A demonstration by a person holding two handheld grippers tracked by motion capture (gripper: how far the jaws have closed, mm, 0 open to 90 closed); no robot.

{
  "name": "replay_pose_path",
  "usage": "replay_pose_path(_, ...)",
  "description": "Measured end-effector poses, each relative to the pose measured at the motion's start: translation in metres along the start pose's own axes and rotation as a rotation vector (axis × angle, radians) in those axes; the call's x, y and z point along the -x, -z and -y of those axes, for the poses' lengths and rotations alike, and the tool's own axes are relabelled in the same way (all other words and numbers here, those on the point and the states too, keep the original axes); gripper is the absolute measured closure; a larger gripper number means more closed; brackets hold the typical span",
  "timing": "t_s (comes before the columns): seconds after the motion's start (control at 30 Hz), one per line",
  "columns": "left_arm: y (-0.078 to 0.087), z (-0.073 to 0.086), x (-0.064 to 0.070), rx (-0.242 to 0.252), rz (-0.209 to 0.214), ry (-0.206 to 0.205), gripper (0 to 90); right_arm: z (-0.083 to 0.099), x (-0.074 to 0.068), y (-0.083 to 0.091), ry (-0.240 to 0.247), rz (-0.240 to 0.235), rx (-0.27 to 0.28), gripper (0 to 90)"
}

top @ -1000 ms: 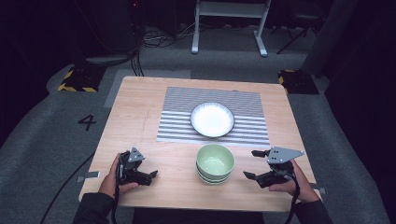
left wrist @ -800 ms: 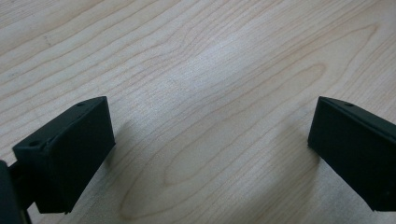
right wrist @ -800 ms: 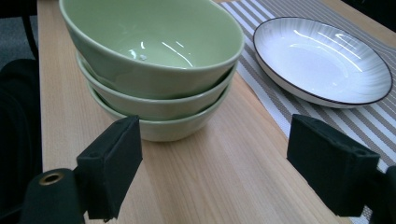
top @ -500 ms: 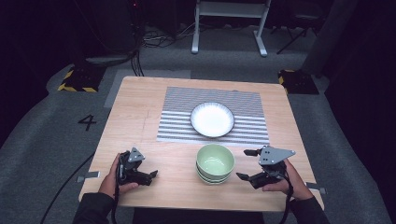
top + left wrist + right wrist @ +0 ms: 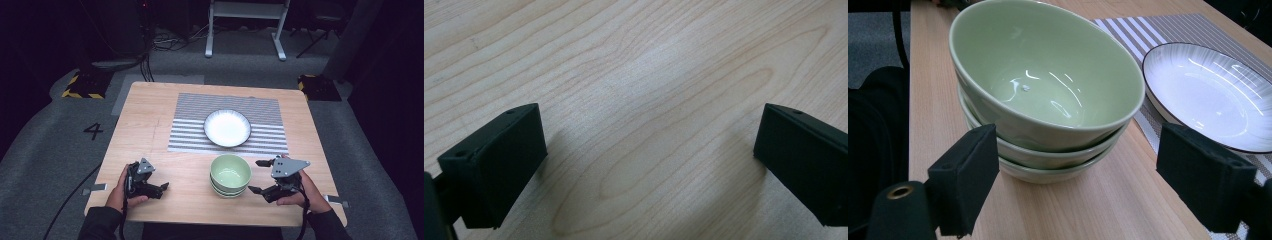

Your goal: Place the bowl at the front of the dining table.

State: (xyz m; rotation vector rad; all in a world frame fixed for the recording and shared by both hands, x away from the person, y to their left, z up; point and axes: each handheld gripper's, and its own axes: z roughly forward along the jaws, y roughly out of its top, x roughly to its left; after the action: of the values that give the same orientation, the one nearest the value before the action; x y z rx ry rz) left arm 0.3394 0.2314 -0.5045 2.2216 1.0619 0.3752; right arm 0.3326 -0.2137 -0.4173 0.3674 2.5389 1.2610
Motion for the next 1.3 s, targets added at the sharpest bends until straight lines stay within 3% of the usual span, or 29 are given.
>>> replay_pose_path(0.67, 0.0, 0.0, 0.0, 0.0, 0.0, 0.0, 0.4, -0.015, -0.01, -0.01, 0.042, -0.056, 0.028, 21.6)
replay_pose_path(0.97, 0.0, 0.0, 0.0, 0.0, 0.0, 0.0, 0.4, -0.02, -0.013, -0.024, 0.044, -0.086, 0.004, 21.9)
replay_pose_path(1.3, 0.0, 0.0, 0.0, 0.0, -0.001, 0.0, 0.4, -0.026, -0.017, -0.041, 0.05, -0.158, -0.018, 31.7)
